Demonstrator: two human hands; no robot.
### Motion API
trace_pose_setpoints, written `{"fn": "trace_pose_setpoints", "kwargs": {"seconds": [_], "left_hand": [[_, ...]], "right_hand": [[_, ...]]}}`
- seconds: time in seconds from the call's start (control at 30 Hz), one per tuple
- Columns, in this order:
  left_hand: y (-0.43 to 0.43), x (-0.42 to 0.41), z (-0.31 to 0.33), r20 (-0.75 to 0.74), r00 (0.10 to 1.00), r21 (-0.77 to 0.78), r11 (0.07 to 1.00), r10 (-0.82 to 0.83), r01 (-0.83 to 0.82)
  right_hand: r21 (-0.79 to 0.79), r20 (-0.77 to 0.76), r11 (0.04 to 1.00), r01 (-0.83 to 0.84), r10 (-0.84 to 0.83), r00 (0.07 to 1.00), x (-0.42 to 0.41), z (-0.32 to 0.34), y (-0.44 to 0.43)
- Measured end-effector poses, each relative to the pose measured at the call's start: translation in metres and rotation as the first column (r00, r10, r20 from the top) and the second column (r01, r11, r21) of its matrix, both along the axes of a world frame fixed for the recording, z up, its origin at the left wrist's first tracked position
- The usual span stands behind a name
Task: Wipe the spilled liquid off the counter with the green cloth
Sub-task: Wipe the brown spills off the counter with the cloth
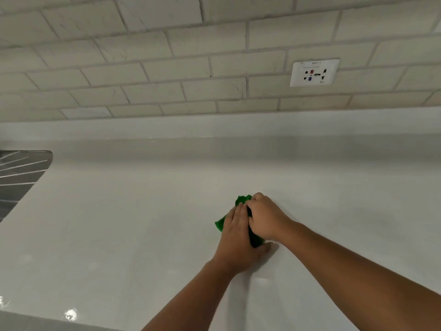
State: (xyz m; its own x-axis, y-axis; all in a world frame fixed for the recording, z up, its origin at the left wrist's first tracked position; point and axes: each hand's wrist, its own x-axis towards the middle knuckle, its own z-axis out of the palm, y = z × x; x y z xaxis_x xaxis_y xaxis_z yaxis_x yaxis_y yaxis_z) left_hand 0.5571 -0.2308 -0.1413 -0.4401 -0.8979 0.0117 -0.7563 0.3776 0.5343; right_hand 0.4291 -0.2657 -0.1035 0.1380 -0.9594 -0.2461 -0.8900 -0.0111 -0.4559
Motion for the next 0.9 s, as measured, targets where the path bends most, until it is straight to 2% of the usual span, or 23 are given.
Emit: {"fn": "trace_pose_setpoints", "kwargs": {"seconds": [0.07, 0.13, 0.23, 0.4, 0.5, 0.57, 0.63, 0.73, 0.9], "left_hand": [[-0.009, 0.012, -0.014, 0.047, 0.993, -0.073, 0.992, 0.104, -0.101], [-0.025, 0.038, -0.014, 0.018, 0.979, -0.066, 0.977, 0.205, -0.203], [-0.062, 0.099, -0.006, 0.021, 0.966, -0.003, 0.967, 0.256, -0.256], [-0.15, 0.221, 0.01, 0.218, 0.907, 0.09, 0.918, 0.36, -0.386], [-0.202, 0.281, 0.01, 0.196, 0.824, 0.107, 0.823, 0.532, -0.558], [-0.234, 0.31, 0.006, 0.173, 0.765, 0.062, 0.768, 0.62, -0.637], [-0.268, 0.328, 0.0, 0.17, 0.745, -0.009, 0.757, 0.645, -0.654], [-0.325, 0.345, -0.003, 0.152, 0.733, -0.026, 0.744, 0.663, -0.668], [-0.393, 0.359, -0.007, 0.194, 0.742, -0.116, 0.766, 0.641, -0.632]], "right_hand": [[0.019, 0.053, 1.0, -0.003, 0.002, 0.999, 0.015, 0.004, -0.015], [0.019, 0.124, 0.999, -0.032, 0.029, 0.992, 0.035, 0.009, -0.032], [-0.002, 0.182, 0.997, -0.074, 0.073, 0.981, 0.076, 0.011, -0.059], [-0.166, -0.063, 0.964, -0.206, 0.198, 0.978, 0.154, -0.01, -0.115], [-0.223, -0.159, 0.953, -0.206, 0.173, 0.972, 0.189, -0.019, -0.147], [-0.208, -0.198, 0.961, -0.183, 0.142, 0.97, 0.206, -0.022, -0.169], [-0.175, -0.227, 0.973, -0.151, 0.109, 0.968, 0.214, -0.023, -0.189], [-0.154, -0.235, 0.985, -0.074, 0.036, 0.971, 0.212, -0.022, -0.218], [-0.158, -0.247, 0.986, 0.047, -0.085, 0.965, 0.192, -0.024, -0.252]]}}
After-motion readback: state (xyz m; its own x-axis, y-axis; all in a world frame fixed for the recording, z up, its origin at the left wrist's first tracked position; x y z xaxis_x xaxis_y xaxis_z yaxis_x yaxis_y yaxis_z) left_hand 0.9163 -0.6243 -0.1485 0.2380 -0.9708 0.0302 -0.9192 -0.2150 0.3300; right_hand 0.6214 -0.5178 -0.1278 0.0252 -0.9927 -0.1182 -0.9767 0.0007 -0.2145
